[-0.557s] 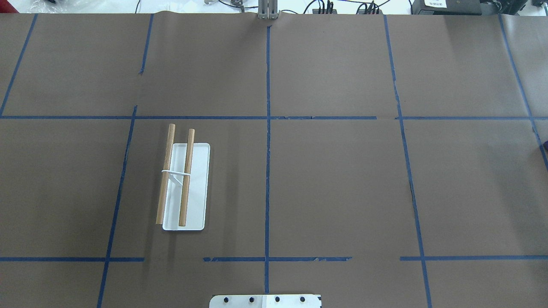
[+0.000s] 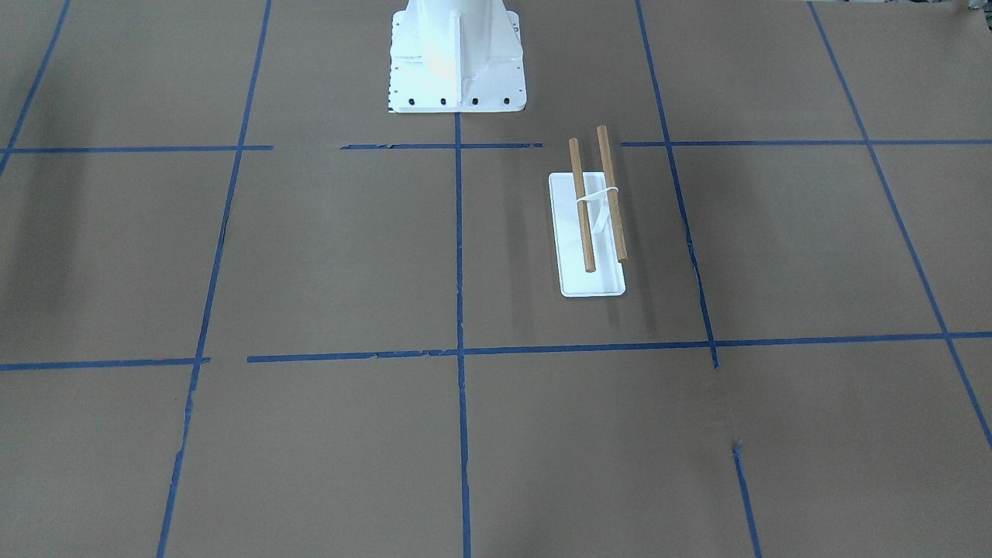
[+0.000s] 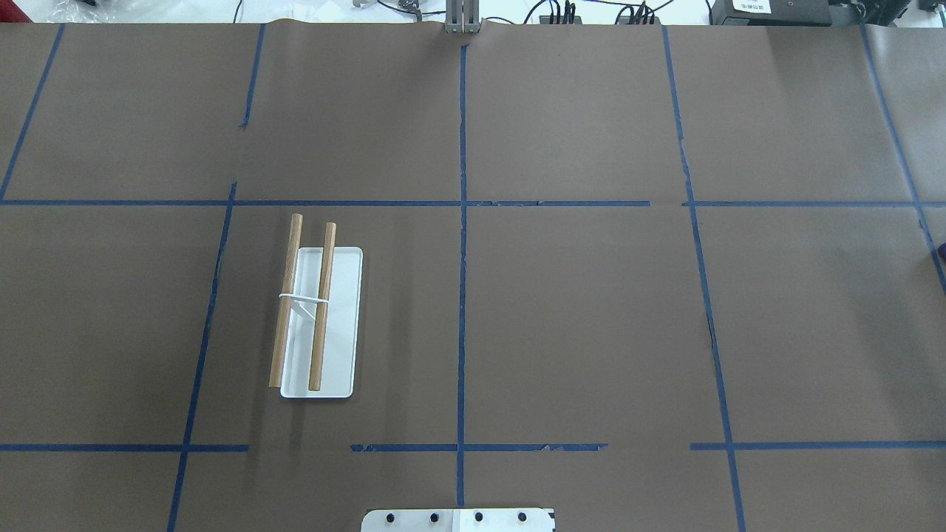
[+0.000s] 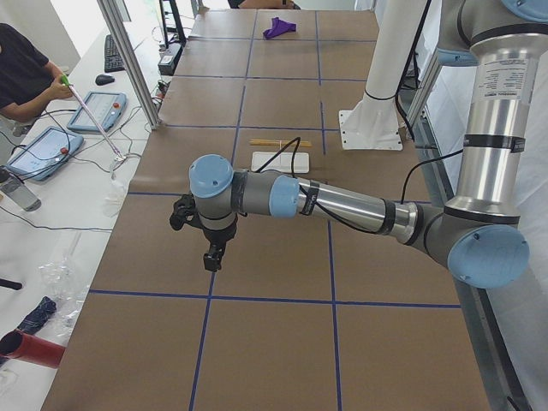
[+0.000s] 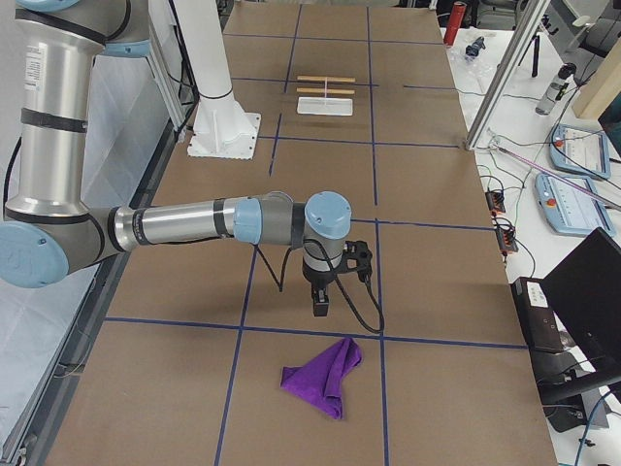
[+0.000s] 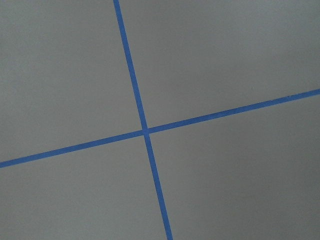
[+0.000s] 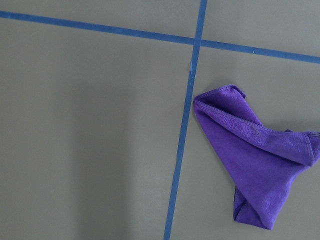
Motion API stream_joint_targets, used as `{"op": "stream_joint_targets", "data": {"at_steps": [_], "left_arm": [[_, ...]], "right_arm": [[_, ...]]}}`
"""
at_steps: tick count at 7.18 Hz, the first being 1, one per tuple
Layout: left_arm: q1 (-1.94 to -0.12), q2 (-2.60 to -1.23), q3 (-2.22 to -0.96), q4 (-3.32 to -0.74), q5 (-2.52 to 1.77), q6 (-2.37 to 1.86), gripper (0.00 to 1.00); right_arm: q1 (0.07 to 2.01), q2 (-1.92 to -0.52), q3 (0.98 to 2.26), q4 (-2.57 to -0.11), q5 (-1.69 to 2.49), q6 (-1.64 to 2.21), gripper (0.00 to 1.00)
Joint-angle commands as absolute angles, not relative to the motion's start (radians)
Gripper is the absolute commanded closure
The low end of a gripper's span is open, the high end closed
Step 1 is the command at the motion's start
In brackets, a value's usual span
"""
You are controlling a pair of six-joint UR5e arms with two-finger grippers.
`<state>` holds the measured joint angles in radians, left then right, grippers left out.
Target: Hang towel on rack
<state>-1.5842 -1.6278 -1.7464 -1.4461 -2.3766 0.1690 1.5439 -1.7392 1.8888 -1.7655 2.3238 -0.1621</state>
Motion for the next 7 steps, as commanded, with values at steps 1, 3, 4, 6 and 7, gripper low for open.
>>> {"op": "stream_joint_targets", "data": {"at_steps": [1,3,4,6,7], "left_arm": [[-1.582,-1.621,-1.743,-1.457,-2.384,0.167,0.00],[-1.575,-1.621,-1.726,-1.456,-2.387,0.173,0.00],[-1.575,-1.617,-1.726,-1.457,-2.431,0.166,0.00],[-1.566,-1.615,-1.721,-1.471,-2.437,0.170,0.00],[-1.566,-1.615,-1.724,-1.474,-2.437,0.169,0.00]], "right_arm": [[1.542,-1.740,1.862,-1.767,2.322,-0.219,0.00],[1.540,-1.739,1.852,-1.712,2.316,-0.224,0.00],[1.522,-1.741,1.848,-1.701,2.321,-0.210,0.00],[1.505,-1.741,1.824,-1.677,2.315,-0.213,0.00],[1.505,-1.741,1.777,-1.637,2.315,-0.219,0.00]]}}
